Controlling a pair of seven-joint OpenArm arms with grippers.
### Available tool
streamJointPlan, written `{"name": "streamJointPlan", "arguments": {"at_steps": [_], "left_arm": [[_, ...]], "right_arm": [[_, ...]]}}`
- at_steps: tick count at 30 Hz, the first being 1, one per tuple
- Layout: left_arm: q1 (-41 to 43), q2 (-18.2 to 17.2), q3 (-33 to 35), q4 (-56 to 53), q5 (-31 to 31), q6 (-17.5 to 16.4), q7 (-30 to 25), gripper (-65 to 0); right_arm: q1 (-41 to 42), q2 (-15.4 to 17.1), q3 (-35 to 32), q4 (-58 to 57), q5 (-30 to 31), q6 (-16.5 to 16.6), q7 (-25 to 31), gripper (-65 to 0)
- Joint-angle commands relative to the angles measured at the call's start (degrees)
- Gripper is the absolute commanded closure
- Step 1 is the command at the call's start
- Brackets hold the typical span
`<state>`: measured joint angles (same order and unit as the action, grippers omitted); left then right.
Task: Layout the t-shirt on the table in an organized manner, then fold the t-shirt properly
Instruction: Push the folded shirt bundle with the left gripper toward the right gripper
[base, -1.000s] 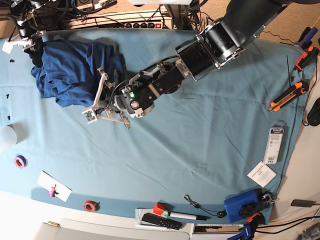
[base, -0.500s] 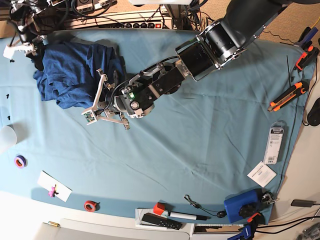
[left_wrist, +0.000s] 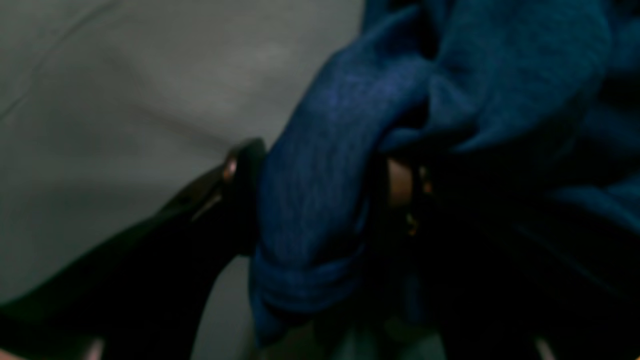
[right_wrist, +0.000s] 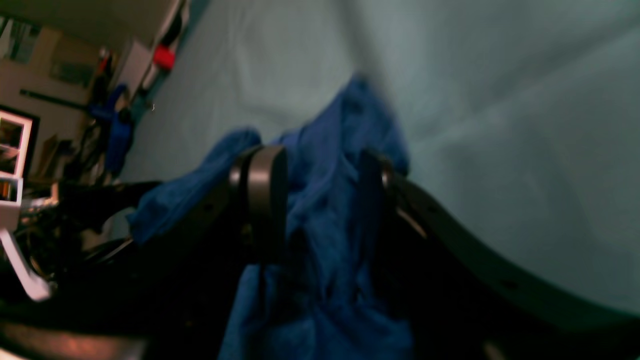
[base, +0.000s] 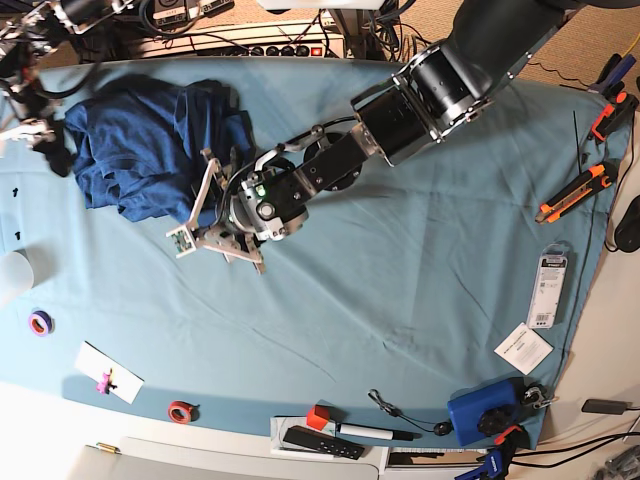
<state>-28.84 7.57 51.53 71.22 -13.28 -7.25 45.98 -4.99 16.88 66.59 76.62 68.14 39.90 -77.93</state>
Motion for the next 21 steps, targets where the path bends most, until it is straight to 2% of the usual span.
{"name": "streamJointPlan", "arguments": {"at_steps": [1, 4, 6, 11, 12, 14, 15, 17, 21], "left_arm": [[-2.49, 1.43, -0.33, 0.83, 0.04, 0.22, -1.01, -32.0], [-5.40, 1.43, -0.33, 0.83, 0.07, 0.98, -1.03, -32.0], [-7.65, 1.43, -0.33, 0.83, 0.07, 2.14, -0.90, -32.0], [-10.84, 1.43, -0.33, 0.83, -0.87, 2.10, 0.37, -31.6], [-10.86, 1.43, -0.33, 0.83, -1.77, 1.97, 0.63, -30.8], [-10.69, 1.43, -0.33, 0.85, -5.40, -0.46, 0.96, -24.4], [-10.49, 1.43, -0.33, 0.85, -7.89, -2.34, 1.09, -17.7], [-9.88, 1.43, -0.35, 1.05, -13.35, -6.99, 0.96, 0.0], [-7.82, 1.43, -0.52, 1.05, -24.41, -17.18, 1.01, 0.0]], "right_arm": [[0.35, 2.05, 1.18, 1.07, 1.49, 0.10, 1.01, -23.6], [0.37, 3.52, 3.82, 1.07, 2.03, 0.10, 0.46, -23.6], [0.37, 4.02, 5.09, 1.07, 4.31, 0.10, -1.81, -23.6], [0.35, 3.87, 5.46, 1.07, 16.86, 0.10, -2.07, -23.2], [0.35, 3.74, 5.46, 1.07, 16.86, 0.10, -2.07, -21.7], [0.35, 3.69, 5.46, 1.29, 16.86, 0.10, -2.07, -14.7], [0.20, 3.72, 5.46, 1.29, 16.86, 0.10, -2.07, -9.5], [-0.04, 3.58, 5.46, 1.33, 16.86, 0.10, -2.07, 0.0], [-0.50, 2.45, 5.16, 1.33, 16.86, 0.10, -2.07, 0.0]]}}
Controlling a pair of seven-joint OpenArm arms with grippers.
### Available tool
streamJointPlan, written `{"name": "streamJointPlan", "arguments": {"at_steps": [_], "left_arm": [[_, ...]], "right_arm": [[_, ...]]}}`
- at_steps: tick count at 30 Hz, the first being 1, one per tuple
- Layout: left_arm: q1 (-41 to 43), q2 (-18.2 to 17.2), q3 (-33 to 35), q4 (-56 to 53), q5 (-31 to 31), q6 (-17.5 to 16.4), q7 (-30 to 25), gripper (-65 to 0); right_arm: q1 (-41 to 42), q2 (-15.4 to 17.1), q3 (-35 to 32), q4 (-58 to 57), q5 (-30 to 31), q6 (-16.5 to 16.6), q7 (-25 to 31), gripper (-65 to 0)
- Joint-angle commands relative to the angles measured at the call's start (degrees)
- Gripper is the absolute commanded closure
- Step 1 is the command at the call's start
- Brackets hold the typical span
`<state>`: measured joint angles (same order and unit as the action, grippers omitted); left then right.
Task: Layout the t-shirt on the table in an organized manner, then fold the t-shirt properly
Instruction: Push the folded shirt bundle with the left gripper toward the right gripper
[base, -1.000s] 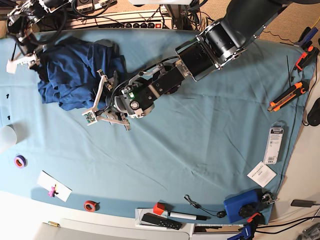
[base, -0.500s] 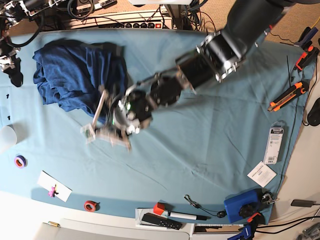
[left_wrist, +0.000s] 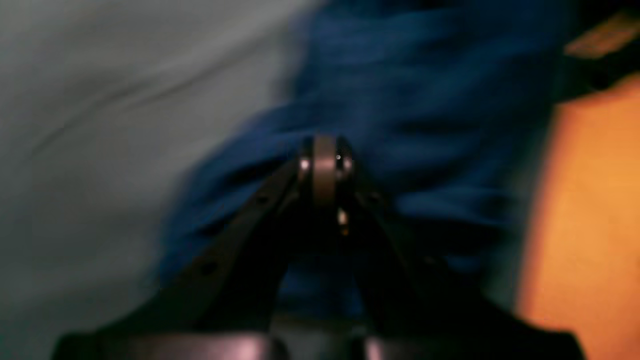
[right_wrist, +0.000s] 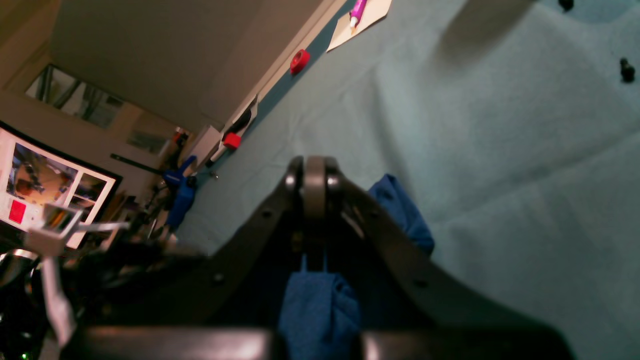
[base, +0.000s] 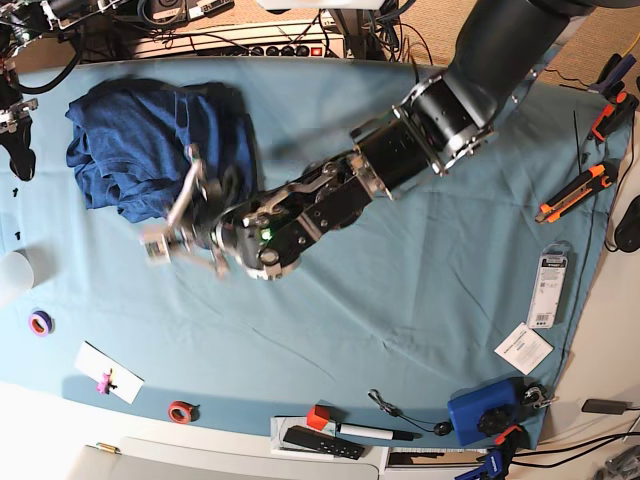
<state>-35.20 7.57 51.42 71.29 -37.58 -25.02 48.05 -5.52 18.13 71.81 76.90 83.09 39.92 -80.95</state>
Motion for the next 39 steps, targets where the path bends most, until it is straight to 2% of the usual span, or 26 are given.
{"name": "streamJointPlan", "arguments": {"at_steps": [1, 4, 8, 13, 17, 20, 24, 27, 31, 34, 39], "left_arm": [[-0.42, 1.43, -0.63, 0.98, -1.90, -1.01, -1.14, 0.0], [3.10, 1.43, -0.68, 0.98, -3.04, -2.54, -3.10, 0.0], [5.88, 1.43, -0.68, 0.98, 1.90, -1.33, -7.91, 0.0], [6.19, 1.43, -0.68, 0.92, 8.79, 6.29, -9.14, 0.0], [6.54, 1.43, -0.68, 0.92, 14.56, 13.07, -9.03, 0.0], [6.82, 1.43, -0.66, 0.92, 17.05, 16.50, -8.31, 0.0], [6.80, 1.25, -0.66, 0.92, 21.14, 20.48, -6.47, 0.0], [6.80, 0.83, -0.66, 0.92, 24.83, 23.41, -6.40, 0.0], [6.58, 0.83, -0.66, 0.92, 29.99, 26.45, -6.43, 0.0], [6.03, 0.81, -0.72, 0.94, 31.63, 27.10, -6.47, 0.0], [4.35, 0.83, -1.01, 0.96, 31.36, 28.44, -6.47, 0.0]], "right_arm": [[-0.22, 0.57, -0.61, 1.05, 1.91, 0.08, 0.95, 0.0], [-0.55, -1.55, -3.65, 1.05, 1.91, 0.08, 0.95, 0.0], [-0.50, -4.09, -9.99, 1.05, 1.91, 0.08, 0.95, 0.0], [-0.52, -7.45, -17.22, 1.05, 1.91, 0.08, 0.95, 0.0], [-0.50, -9.42, -18.58, 1.05, 1.91, 0.08, 0.95, 0.0], [-0.52, -9.18, -18.47, 1.05, 1.05, 0.08, 0.95, 0.0], [-0.50, -8.72, -18.47, 1.05, -9.66, 0.08, 0.95, 0.0], [-0.48, -8.72, -18.47, 1.05, -14.86, 0.08, 0.95, 0.0], [-0.31, -8.55, -18.47, 1.05, -15.10, 0.08, 0.95, 0.0], [-0.02, -7.30, -18.47, 1.05, -14.99, 0.08, 2.19, 0.0], [0.00, -1.40, -18.47, 1.11, -12.57, 0.08, 2.86, 0.0]]}}
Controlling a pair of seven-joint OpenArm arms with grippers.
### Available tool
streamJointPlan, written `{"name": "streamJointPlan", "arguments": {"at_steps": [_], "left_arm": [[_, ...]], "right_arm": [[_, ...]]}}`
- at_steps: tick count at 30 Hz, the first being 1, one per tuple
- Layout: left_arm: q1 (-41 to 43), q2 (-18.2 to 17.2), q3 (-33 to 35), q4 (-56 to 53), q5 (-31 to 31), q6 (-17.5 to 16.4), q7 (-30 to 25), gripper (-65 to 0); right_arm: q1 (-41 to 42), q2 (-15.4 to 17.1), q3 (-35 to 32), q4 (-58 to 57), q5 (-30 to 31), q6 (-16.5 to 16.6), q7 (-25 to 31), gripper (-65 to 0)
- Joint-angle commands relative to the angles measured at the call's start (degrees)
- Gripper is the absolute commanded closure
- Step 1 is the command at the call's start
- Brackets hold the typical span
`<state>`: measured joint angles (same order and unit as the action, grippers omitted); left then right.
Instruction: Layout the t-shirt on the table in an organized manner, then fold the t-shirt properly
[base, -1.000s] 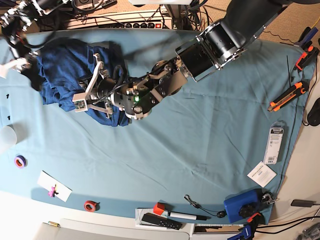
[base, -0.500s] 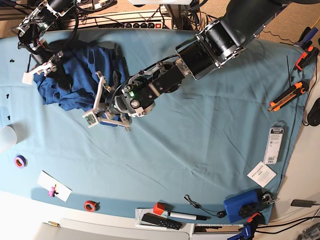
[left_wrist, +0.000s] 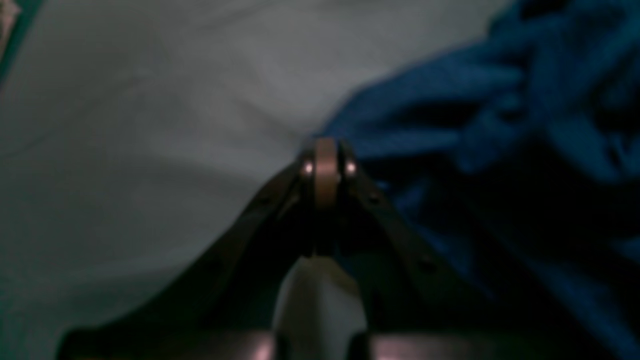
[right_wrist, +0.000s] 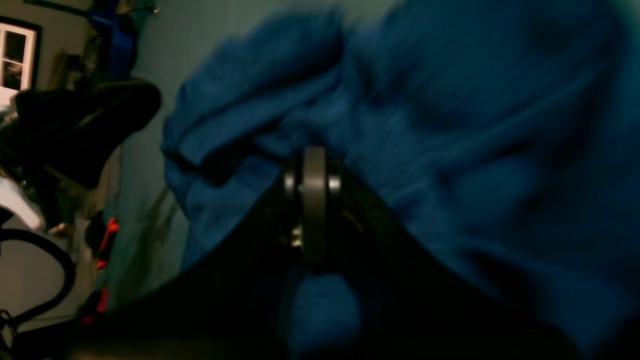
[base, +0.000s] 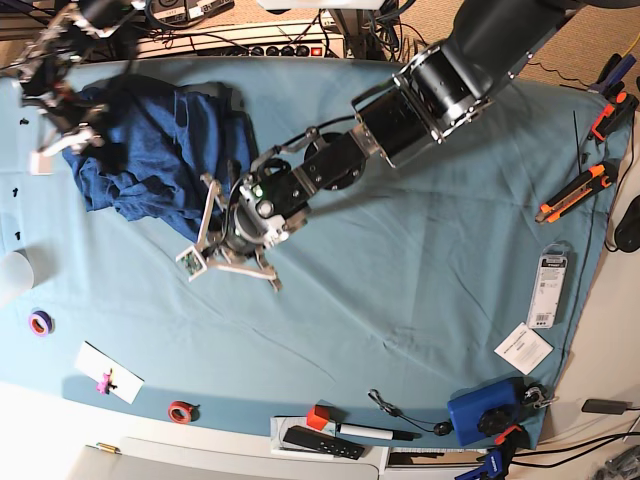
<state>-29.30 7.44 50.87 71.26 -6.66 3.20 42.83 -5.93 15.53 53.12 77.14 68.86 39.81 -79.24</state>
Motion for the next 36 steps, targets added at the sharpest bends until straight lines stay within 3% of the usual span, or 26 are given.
{"name": "streamJointPlan", "arguments": {"at_steps": [1, 4, 7, 9, 12, 15, 16, 19, 24, 28, 33, 36], "left_arm": [[-1.86, 0.96, -1.03, 1.03, -0.11, 0.20, -1.27, 0.0], [-2.25, 0.96, -5.75, 1.38, -4.17, -1.66, -1.36, 0.0], [-1.97, 0.96, -14.67, 2.25, -11.82, -8.02, -1.81, 0.0], [-1.88, 0.94, -21.55, 2.25, -18.23, -14.32, -1.68, 0.0], [-1.07, 0.48, -32.11, 2.25, -26.67, -26.82, -1.53, 0.0], [0.31, -2.69, -41.00, 2.25, -35.78, -41.22, -2.64, 0.0], [0.98, -4.15, -43.54, 2.25, -38.07, -43.20, -3.48, 0.0], [3.41, -9.14, -49.46, 2.25, -41.59, -43.20, -7.28, 0.0], [7.58, -16.65, -56.89, 2.29, -40.98, -43.20, -10.25, 0.0], [10.86, -21.92, -61.79, 2.95, -38.03, -43.20, -14.49, 0.0], [15.06, -26.23, -68.83, 8.55, -34.12, -43.20, -19.37, 0.0], [18.69, -27.34, -72.94, 13.81, -35.87, -43.20, -19.30, 0.0]], "right_arm": [[0.42, 2.67, 0.24, 0.87, 2.49, 0.19, 1.16, 0.0], [0.44, 6.93, 0.46, 0.94, 5.73, 0.19, 1.11, 0.0], [1.64, 9.53, 2.91, 1.99, 6.38, 0.19, 1.18, 0.0], [2.67, 10.47, 5.64, 3.32, 6.38, 0.19, 1.97, 0.0], [2.93, 12.13, 8.94, 6.43, 6.27, 0.19, 4.46, 0.0], [2.93, 13.14, 11.69, 10.99, 4.37, 0.19, 6.45, 0.0], [2.93, 13.35, 12.37, 12.61, 2.60, 0.19, 7.74, 0.0], [2.93, 13.92, 12.96, 16.94, -5.25, 0.19, 14.58, 0.0], [2.95, 13.97, 12.94, 22.25, -21.42, 0.19, 29.40, 0.0], [2.95, 13.97, 12.94, 23.78, -31.65, 0.19, 37.94, 0.0], [2.89, 13.51, 12.94, 23.78, -33.48, 0.19, 39.52, 0.0], [2.71, 12.85, 12.92, 23.91, -31.89, 0.19, 38.91, 0.0]]}}
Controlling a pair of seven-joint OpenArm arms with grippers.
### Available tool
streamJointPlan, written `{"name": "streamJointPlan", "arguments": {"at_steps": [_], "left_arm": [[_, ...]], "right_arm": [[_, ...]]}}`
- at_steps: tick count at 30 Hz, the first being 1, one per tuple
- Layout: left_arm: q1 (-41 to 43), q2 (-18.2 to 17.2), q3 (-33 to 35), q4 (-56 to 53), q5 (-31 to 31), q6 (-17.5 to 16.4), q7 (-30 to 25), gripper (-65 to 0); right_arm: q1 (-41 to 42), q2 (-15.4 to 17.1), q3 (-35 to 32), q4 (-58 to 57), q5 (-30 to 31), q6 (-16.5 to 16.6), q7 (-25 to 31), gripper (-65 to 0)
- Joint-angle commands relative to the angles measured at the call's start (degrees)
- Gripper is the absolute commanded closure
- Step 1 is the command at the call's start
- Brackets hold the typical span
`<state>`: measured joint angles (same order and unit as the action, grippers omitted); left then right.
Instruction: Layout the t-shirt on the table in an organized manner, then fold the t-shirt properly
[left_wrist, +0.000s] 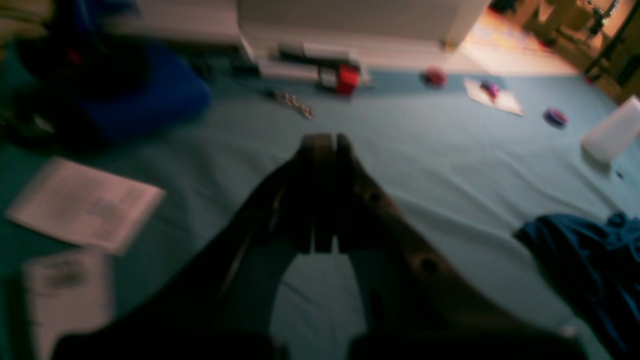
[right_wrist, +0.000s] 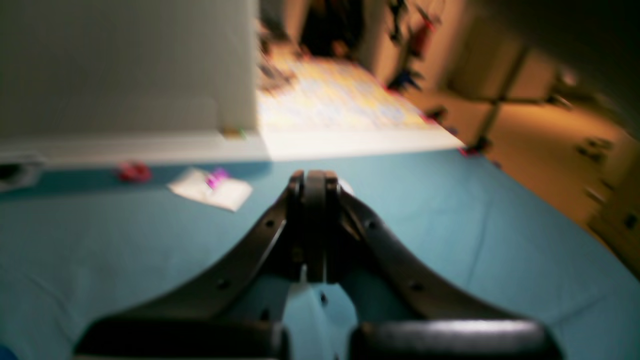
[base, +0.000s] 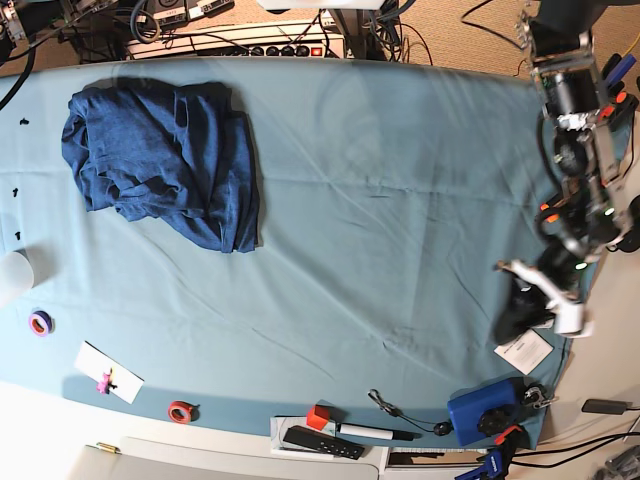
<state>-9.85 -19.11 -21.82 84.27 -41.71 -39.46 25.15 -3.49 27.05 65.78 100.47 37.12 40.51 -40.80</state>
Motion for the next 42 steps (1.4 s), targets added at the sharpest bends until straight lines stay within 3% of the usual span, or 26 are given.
{"name": "streamJointPlan", "arguments": {"at_steps": [1, 7, 14, 32, 38, 42], "left_arm": [[0.85, -0.96, -0.87, 2.38, -2.12, -0.54, -1.62, 0.0], [11.80, -1.01, -1.07, 14.95, -11.21, -0.54, 1.55, 0.0], [23.08, -0.72, -1.07, 29.03, -11.69, -0.54, 3.82, 0.0], [47.32, 1.29, -1.07, 30.14, -14.56, -0.54, 4.31, 0.0], [53.05, -0.35, -1.09, 30.14, -28.72, -0.54, 20.22, 0.0], [56.17, -0.44, -1.09, 30.14, -35.15, -0.54, 24.37, 0.0]], "right_arm": [[0.11, 0.98, 0.26, 0.92, -0.11, -0.51, 0.15, 0.0], [-4.31, -2.58, -1.11, 5.09, -0.72, -0.51, 0.02, 0.0], [-9.29, -5.66, -1.33, 8.00, 0.24, -0.51, 0.04, 0.0], [-30.12, -18.38, -1.33, 13.88, 7.15, -0.51, -3.89, 0.0], [-39.45, -18.88, -1.33, 13.88, 17.99, -0.51, -10.62, 0.0], [-43.56, -18.80, -1.33, 13.86, 20.96, -0.51, -13.49, 0.0]]}}
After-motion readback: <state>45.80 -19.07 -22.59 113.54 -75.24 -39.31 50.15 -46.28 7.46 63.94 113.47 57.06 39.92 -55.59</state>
